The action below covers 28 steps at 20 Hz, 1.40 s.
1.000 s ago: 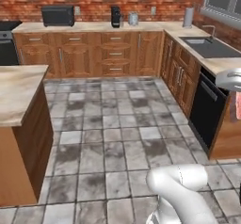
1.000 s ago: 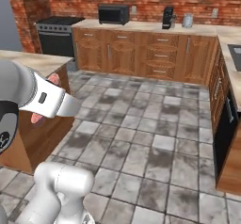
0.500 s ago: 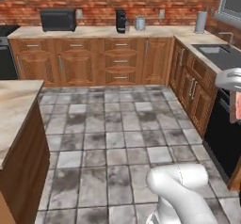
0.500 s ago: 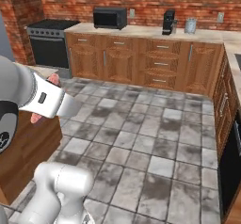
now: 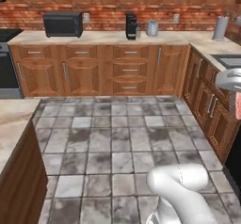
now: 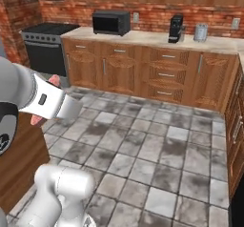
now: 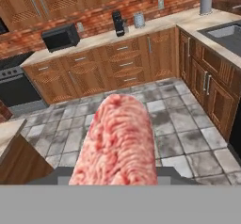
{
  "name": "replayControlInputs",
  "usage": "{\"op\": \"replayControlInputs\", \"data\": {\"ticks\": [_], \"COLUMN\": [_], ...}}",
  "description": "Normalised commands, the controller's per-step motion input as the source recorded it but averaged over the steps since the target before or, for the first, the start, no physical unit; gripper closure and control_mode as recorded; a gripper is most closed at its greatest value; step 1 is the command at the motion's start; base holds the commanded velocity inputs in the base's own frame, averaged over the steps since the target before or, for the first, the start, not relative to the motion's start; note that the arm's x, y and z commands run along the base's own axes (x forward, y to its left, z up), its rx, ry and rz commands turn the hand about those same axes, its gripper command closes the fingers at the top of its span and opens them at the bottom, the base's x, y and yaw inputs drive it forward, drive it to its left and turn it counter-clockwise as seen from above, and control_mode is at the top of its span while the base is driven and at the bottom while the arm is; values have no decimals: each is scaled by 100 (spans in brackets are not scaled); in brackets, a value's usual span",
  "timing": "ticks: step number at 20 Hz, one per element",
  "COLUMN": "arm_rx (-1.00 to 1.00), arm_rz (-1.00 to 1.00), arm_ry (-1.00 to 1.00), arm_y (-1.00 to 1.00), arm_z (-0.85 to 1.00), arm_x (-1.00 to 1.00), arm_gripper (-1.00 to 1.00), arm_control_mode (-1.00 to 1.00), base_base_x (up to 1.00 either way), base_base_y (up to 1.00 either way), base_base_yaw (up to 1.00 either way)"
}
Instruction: Transport the steak and squash to the fridge. Place the steak on the rack containing meat and place the squash on the rack containing the vegetable, ensuring meats and vegetables are on different racks.
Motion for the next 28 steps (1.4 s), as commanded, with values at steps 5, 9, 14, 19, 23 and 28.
{"op": "replayControlInputs", "data": {"ticks": [5, 9, 14, 19, 23, 28], "arm_rx": [0, 0, 0, 0, 0, 0], "arm_rz": [0, 0, 0, 0, 0, 0], "arm_ry": [0, 0, 0, 0, 0, 0], "arm_y": [0, 0, 0, 0, 0, 0], "arm_z": [0, 0, 0, 0, 0, 0], "arm_x": [0, 0, 0, 0, 0, 0], "arm_gripper": [100, 100, 100, 100, 100, 100], "arm_control_mode": [100, 100, 100, 100, 100, 100], "base_base_x": [100, 100, 100, 100, 100, 100], "base_base_y": [0, 0, 0, 0, -9, -19], "base_base_yaw": [12, 14, 19, 38, 46, 50]}}
